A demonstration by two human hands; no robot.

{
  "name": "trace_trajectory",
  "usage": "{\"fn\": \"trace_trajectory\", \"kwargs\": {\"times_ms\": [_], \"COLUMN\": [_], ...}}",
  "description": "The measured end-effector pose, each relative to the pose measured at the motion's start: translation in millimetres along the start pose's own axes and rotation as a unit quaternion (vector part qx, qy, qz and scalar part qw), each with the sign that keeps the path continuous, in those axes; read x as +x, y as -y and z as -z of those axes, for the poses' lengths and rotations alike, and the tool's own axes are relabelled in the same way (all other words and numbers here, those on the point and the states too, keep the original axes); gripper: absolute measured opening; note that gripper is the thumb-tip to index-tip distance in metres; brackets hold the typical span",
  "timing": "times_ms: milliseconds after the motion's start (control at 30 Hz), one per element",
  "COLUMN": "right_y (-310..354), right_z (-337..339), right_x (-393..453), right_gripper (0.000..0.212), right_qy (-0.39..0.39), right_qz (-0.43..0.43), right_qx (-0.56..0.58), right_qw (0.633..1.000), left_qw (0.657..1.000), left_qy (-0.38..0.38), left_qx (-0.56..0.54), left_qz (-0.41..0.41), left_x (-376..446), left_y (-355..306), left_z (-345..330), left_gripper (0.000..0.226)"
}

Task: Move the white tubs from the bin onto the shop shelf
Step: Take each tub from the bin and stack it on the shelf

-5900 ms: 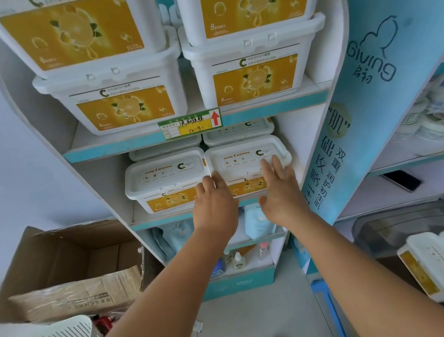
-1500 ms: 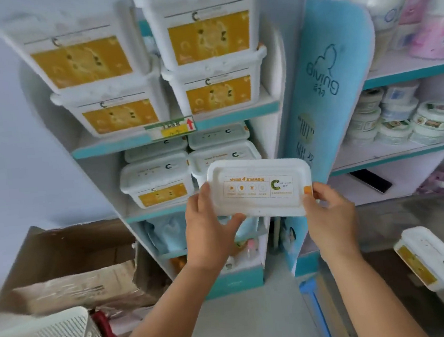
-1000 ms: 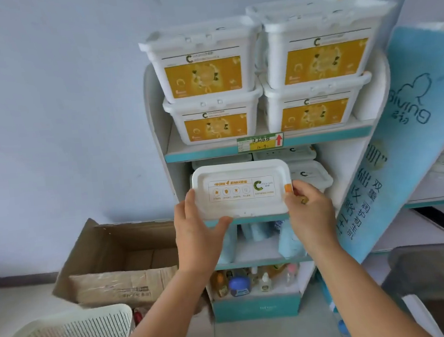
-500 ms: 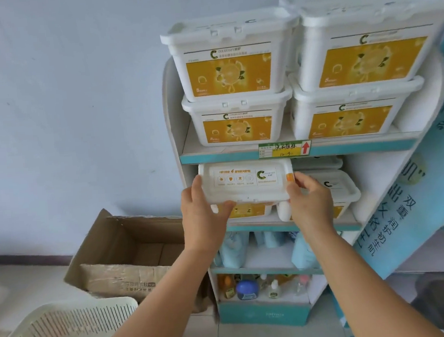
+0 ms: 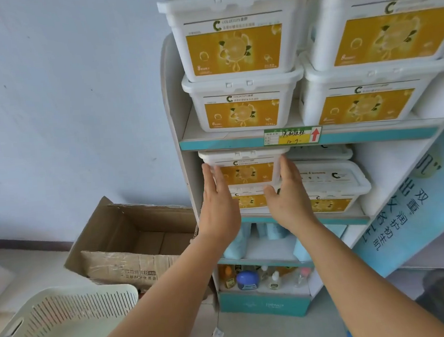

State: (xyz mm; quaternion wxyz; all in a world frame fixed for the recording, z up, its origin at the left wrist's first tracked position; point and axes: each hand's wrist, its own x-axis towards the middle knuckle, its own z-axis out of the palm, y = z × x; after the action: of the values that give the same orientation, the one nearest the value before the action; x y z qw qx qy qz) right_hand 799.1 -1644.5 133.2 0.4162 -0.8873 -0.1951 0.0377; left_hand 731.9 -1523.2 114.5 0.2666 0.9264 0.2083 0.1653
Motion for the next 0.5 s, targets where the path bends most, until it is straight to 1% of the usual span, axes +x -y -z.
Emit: {"fn": "trace_trajectory", "kwargs": {"times_ms": [100,200,333,400,500], "right_y": [-0.4,-2.5,-3.3,-3.9,-5.4], "right_z": [-2.7,-7.9,-5.7,-3.0,3.9], "right_x": [2.1,3.7,-0.5,-7.7,-24.8], "right_gripper": [0.082,0.094,0.096,0.096,0.095], "right_qy": [0.034,0.087,0.119,0.133,0.145], "right_qz": [0.016,0.021,0.030,0.030,0.024], "right_qx": [-0.067,-0.133,-0.222,-0.255,-0.290], "right_qw": [0.997,0.987,0.967,0.957,0.946], "left_qw": [0.997,0.989,0.981,0.975,0.961], "left_qy": [0.030,0.047,0.054,0.065,0.095], "left_qx": [0.074,0.138,0.186,0.211,0.243], "left_qz": [-0.002,-0.005,-0.007,-0.032,-0.089], "left_x": [6.1,10.9,3.8,-5.9,-20.0], "left_y": [4.2,7.8,6.6,3.4,-5.9], "left_z": [-4.4,-5.9,-6.6,-6.2,-4.5], "left_gripper": [0.080,0.084,0.084,0.084,0.080]}}
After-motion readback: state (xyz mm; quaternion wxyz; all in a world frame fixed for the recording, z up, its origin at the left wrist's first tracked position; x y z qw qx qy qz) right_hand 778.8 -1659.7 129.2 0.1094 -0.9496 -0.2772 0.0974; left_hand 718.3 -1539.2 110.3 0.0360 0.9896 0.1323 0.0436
